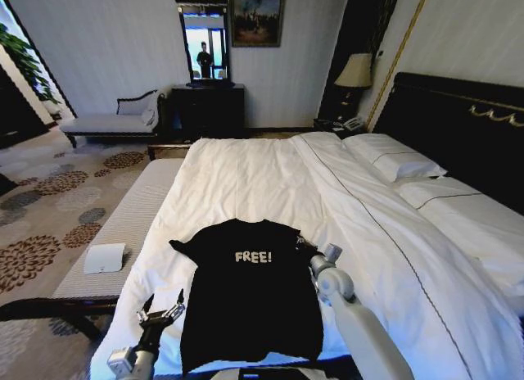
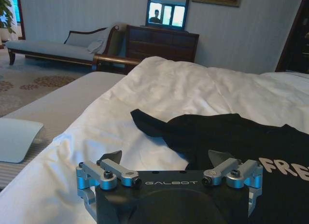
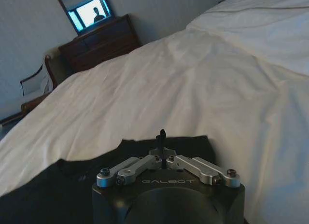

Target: Fold the clothes on the bed.

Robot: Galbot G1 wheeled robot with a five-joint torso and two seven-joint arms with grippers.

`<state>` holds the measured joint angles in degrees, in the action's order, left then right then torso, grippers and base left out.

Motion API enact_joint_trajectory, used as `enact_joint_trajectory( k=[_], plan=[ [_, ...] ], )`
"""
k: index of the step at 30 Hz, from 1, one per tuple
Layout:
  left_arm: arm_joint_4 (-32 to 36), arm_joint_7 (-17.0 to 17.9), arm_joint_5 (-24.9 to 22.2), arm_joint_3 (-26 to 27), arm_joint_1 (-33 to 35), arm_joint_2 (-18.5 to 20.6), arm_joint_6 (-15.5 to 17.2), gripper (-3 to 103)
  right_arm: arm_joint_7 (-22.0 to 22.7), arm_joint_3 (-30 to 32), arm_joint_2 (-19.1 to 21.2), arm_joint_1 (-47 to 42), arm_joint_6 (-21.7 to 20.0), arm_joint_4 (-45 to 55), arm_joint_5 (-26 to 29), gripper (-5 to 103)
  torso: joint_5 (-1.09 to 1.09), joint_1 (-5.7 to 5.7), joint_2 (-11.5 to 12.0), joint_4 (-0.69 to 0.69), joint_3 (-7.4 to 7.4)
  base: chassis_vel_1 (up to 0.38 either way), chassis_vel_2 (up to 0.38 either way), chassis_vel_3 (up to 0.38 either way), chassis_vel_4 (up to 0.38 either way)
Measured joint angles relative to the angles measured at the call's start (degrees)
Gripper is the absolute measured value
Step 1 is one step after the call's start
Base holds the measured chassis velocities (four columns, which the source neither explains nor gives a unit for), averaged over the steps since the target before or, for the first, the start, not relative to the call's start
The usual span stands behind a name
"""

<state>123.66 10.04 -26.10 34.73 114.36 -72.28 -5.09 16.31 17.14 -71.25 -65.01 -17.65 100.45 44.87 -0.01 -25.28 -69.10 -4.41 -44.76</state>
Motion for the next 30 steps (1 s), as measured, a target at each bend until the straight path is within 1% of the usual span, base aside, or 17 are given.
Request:
enact_joint_trajectory(
  k=[7,10,16,19,20,22,25,26,27,28,29,30],
  plan=[
    [0.22,-0.01,-0.44,0.51,0.12,0.15,0.0,100,-0.27,-3.33,-0.51,0.66,0.22,-1.58,-2.16,0,0.0,0.0,0.0,0.0,0.0,0.0,0.0,0.0,0.0],
    [0.16,-0.01,-0.45,0.54,0.09,0.9,0.02,100,-0.43,-5.19,-0.43,1.34,0.37,-2.91,-3.18,0,0.0,0.0,0.0,0.0,0.0,0.0,0.0,0.0,0.0],
    [0.33,0.09,-0.64,0.84,-0.12,1.11,0.23,100,-0.52,-6.36,-0.61,2.0,0.62,-4.54,-4.14,0,-0.01,0.0,0.0,0.0,0.0,0.0,0.0,0.0,0.0],
    [0.64,0.54,-1.12,1.08,-0.65,0.33,0.88,100,-0.79,-7.9,-1.95,3.52,0.64,-8.65,-4.19,0,0.01,0.0,0.01,0.0,0.0,0.0,0.0,0.0,0.0],
    [0.54,0.65,-1.13,1.15,-0.68,0.1,0.91,100,-0.85,-8.12,-2.12,3.57,0.57,-9.19,-4.15,5,0.01,0.0,0.01,0.01,0.0,0.0,0.0,0.0,0.0],
    [0.54,0.67,-1.13,1.2,-0.67,0.01,0.92,100,-0.92,-8.19,-2.16,3.48,0.49,-9.18,-4.06,5,0.0,0.0,0.01,0.01,0.0,0.0,0.0,0.0,0.0],
    [0.8,0.68,-1.11,1.3,-0.31,-0.09,0.92,100,-1.55,-8.15,-1.88,1.85,0.22,-6.39,-3.47,22,0.01,0.0,0.01,0.0,0.0,0.0,0.0,0.0,0.0],
    [0.8,0.68,-1.11,1.3,-0.31,-0.09,0.92,100,-1.55,-8.15,-1.88,1.85,0.22,-6.39,-3.47,22,0.01,0.0,0.01,0.0,0.0,0.0,0.0,0.0,0.0],
    [0.84,0.68,-1.1,1.26,-0.28,-0.09,0.92,100,-1.76,-7.78,-1.9,1.32,0.04,-5.3,-1.92,27,0.01,0.0,0.01,0.0,0.0,0.0,0.0,0.0,0.0],
    [1.02,0.69,-1.26,1.08,-0.3,-0.09,0.96,100,-1.63,-6.71,-2.2,0.87,-0.32,-4.04,1.88,33,0.0,0.0,0.01,0.0,0.0,0.0,0.0,0.0,0.0],
    [1.16,0.74,-1.38,0.85,-0.34,-0.09,1.1,100,-1.38,-5.98,-2.39,0.69,-0.34,-3.46,4.05,38,0.01,0.0,0.01,0.0,0.0,0.0,0.0,0.0,0.0],
    [1.16,0.74,-1.38,0.85,-0.34,-0.09,1.1,100,-1.38,-5.98,-2.39,0.69,-0.34,-3.46,4.05,38,0.01,0.0,0.01,0.0,0.0,0.0,0.0,0.0,0.0]
  ],
)
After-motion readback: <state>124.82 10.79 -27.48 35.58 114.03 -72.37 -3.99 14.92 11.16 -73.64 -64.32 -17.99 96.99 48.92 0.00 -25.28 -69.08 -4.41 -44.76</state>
